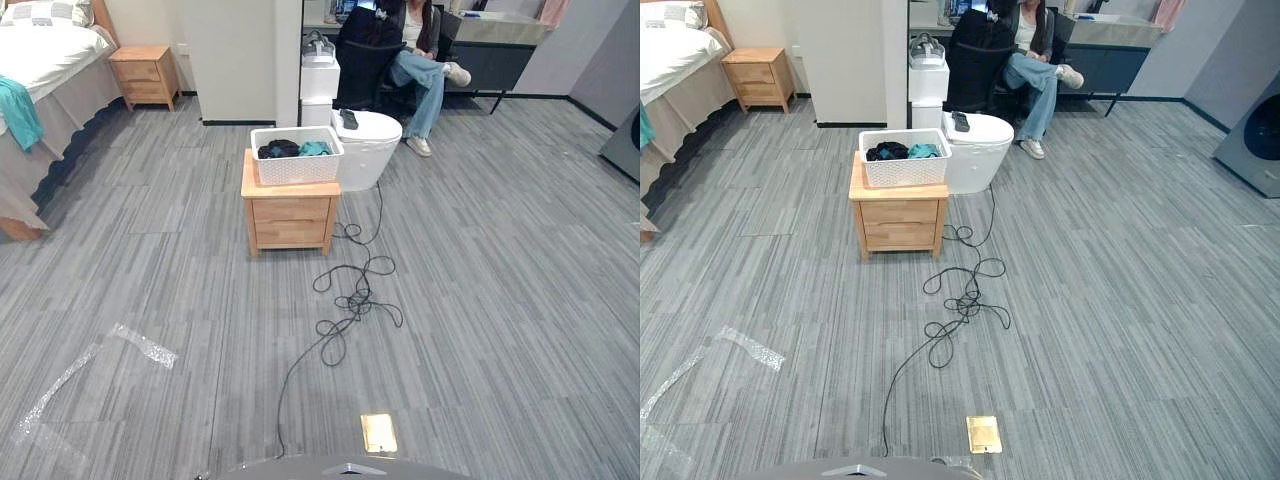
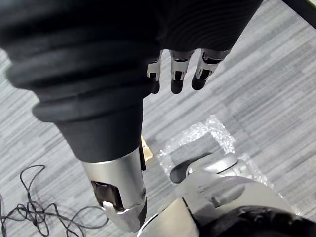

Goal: Pick up the laundry basket with both hands and put the clothes into the washing machine.

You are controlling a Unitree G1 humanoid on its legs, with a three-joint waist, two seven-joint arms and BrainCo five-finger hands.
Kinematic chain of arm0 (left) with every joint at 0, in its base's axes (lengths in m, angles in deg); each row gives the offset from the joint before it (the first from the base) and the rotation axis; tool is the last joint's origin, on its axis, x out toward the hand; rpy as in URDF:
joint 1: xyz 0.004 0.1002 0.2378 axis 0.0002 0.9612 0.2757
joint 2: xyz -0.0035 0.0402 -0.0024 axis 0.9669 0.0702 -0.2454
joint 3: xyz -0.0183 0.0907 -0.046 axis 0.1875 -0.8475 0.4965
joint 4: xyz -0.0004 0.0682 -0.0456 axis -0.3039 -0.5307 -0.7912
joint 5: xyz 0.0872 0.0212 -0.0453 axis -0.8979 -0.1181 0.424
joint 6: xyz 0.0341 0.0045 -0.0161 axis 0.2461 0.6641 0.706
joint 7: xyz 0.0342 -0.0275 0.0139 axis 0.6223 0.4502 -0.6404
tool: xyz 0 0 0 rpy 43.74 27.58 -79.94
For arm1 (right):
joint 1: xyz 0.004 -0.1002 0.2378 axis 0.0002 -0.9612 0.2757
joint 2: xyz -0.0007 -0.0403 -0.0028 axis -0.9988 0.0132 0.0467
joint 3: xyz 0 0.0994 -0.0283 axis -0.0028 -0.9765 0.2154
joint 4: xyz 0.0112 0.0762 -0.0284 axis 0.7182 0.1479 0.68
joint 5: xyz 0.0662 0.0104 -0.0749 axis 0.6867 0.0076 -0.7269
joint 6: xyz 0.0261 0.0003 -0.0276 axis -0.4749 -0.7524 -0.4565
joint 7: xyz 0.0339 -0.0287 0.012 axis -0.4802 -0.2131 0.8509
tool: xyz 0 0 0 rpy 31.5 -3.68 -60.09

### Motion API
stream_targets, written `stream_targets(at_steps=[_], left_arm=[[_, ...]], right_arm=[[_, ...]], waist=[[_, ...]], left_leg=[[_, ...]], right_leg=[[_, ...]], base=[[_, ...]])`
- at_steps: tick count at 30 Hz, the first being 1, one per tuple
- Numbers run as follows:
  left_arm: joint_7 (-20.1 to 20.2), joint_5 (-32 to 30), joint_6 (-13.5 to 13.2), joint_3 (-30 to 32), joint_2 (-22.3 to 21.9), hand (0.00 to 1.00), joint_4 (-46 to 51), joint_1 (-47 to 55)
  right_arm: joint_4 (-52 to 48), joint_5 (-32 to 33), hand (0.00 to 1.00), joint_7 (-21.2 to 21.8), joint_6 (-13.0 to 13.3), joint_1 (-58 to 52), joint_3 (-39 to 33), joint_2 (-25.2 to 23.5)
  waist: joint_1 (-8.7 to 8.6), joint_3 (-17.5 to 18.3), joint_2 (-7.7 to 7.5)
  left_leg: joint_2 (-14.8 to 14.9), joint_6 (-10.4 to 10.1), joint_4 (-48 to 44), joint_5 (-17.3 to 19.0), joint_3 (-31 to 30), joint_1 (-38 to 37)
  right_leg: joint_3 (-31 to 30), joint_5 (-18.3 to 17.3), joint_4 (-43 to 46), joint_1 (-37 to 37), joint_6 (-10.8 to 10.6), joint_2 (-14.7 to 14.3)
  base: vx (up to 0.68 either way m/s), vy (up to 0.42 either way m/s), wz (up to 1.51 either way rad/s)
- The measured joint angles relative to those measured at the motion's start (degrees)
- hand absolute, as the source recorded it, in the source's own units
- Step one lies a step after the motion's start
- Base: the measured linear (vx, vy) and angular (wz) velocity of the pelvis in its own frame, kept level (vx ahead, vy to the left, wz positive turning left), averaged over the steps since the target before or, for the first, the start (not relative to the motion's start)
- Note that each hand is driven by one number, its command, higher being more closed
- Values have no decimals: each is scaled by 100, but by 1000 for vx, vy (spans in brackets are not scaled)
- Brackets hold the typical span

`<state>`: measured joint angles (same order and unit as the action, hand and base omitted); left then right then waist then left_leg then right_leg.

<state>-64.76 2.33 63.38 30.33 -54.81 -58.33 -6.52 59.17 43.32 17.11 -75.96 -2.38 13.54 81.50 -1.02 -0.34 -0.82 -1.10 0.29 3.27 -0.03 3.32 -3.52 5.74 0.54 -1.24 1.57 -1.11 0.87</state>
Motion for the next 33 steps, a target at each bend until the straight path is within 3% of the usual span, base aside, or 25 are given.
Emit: stream_targets(at_steps=[8,29,31,32,33], left_arm=[[368,360,-17,1,-115,0,-46,-331],[398,359,-31,-126,-84,0,-206,-446],[398,361,-44,-133,-85,0,-196,-484],[399,361,-50,-131,-63,0,-167,-484],[403,361,-51,-132,-48,0,-154,-487]], right_arm=[[20,-11,0,32,5,403,-272,-113],[27,-11,0,122,10,744,-259,-234],[20,-3,0,121,13,759,-260,-238],[-35,9,0,116,28,758,-285,-257],[-48,53,0,115,41,744,-340,-277]], waist=[[-47,-91,-51],[-6,-177,-69],[-12,-320,-69],[-17,-380,-156],[-35,-397,-140]], left_leg=[[-9,-40,107,27,-9,-195],[-5,-41,118,37,156,-291],[-6,-26,120,82,136,-299],[-74,57,151,146,54,-271],[-101,80,152,160,34,-291]], right_leg=[[98,-8,-185,248,-55,2],[-29,17,-142,264,-88,-3],[-4,-168,220,153,-171,25],[89,-579,989,-194,-263,165],[141,-728,1339,-306,-346,245]], base=[[37,2,3],[-27,-3,-3],[-65,-2,11],[-83,-7,31],[-83,-13,44]])
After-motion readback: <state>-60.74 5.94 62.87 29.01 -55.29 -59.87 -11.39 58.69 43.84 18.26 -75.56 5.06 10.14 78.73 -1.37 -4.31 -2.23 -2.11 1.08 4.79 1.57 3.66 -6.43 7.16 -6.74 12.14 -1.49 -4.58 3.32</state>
